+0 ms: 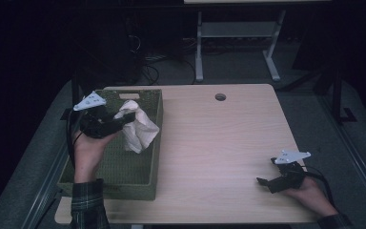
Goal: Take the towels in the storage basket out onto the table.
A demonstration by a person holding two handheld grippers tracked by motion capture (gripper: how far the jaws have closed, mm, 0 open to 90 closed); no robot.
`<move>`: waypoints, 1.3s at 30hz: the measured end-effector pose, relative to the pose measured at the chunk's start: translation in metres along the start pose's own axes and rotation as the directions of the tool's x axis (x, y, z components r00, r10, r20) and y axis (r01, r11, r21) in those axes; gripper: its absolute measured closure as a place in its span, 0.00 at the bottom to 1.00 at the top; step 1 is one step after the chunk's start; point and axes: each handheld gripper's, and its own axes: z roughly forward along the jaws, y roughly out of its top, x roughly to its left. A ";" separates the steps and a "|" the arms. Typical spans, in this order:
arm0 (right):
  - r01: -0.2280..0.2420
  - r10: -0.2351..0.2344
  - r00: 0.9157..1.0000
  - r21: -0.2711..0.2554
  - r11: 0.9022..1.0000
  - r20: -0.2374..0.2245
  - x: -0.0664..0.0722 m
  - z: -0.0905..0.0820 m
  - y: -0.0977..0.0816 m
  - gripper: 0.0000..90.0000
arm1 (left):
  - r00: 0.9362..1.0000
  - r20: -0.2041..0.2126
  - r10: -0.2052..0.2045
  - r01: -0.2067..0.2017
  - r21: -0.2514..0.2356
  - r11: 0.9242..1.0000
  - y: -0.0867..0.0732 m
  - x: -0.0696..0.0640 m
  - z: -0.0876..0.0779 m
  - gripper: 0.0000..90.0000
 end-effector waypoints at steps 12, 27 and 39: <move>0.000 0.000 1.000 0.000 1.000 -0.001 0.000 0.000 0.000 0.01 | 0.997 0.067 0.033 -0.030 -0.047 0.998 0.023 -0.017 0.011 0.80; 0.003 -0.003 1.000 -0.001 1.000 -0.002 0.000 0.000 0.000 0.01 | 0.976 0.179 0.120 -0.110 -0.066 0.992 0.054 -0.060 0.040 0.80; 0.011 -0.011 1.000 0.000 1.000 -0.003 -0.001 0.000 0.000 0.01 | 0.949 0.272 0.158 -0.154 -0.034 0.987 0.060 -0.090 0.078 0.80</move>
